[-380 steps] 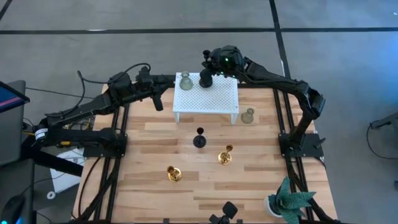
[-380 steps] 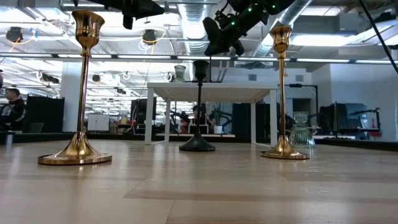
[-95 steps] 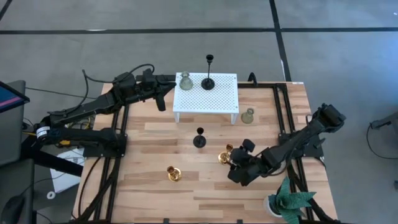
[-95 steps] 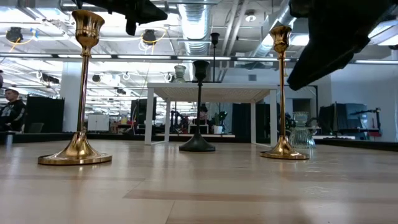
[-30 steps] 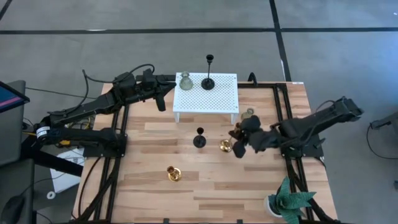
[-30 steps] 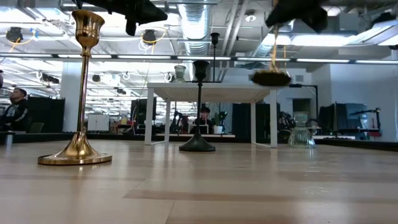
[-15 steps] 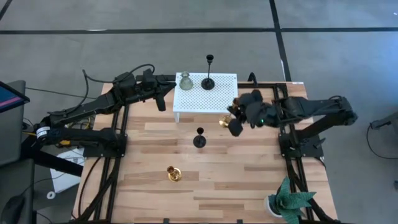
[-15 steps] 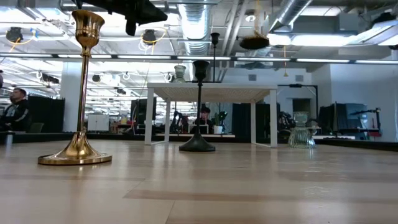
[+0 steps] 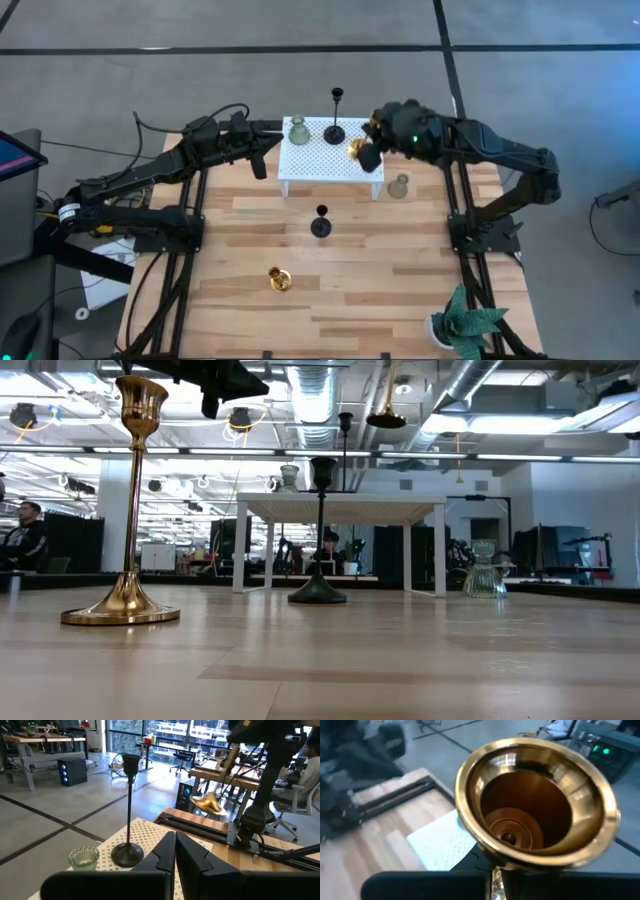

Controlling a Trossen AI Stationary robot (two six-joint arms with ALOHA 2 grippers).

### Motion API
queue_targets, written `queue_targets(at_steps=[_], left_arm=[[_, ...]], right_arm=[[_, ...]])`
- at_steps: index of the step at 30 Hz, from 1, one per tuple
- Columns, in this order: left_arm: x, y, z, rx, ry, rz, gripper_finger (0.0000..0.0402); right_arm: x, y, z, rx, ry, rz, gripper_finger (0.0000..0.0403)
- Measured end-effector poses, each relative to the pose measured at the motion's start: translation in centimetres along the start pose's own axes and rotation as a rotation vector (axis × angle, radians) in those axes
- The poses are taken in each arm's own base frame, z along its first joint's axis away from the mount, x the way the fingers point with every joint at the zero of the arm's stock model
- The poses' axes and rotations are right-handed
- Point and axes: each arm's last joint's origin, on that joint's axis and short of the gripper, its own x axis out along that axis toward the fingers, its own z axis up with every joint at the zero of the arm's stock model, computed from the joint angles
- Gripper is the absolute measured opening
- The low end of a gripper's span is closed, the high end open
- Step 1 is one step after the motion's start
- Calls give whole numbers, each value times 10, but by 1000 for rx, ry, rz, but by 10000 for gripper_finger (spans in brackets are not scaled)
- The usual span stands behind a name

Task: Pick & Place candle stick holders
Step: Put the right golden candle holder on the shelf

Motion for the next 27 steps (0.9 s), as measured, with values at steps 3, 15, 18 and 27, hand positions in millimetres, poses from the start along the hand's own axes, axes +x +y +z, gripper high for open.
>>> queue_targets(at_steps=[3,15,18,27], left_arm=[[0,0,0,0,0,0,11],[0,0,0,0,-1,0,11],[0,0,0,0,-2,0,11],[0,0,0,0,-2,0,11]], right_arm=[[9,-12,3,12,12,-15,1],[55,-60,11,75,54,-89,1],[67,-70,10,79,80,-94,1],[109,-88,0,73,182,-92,1]])
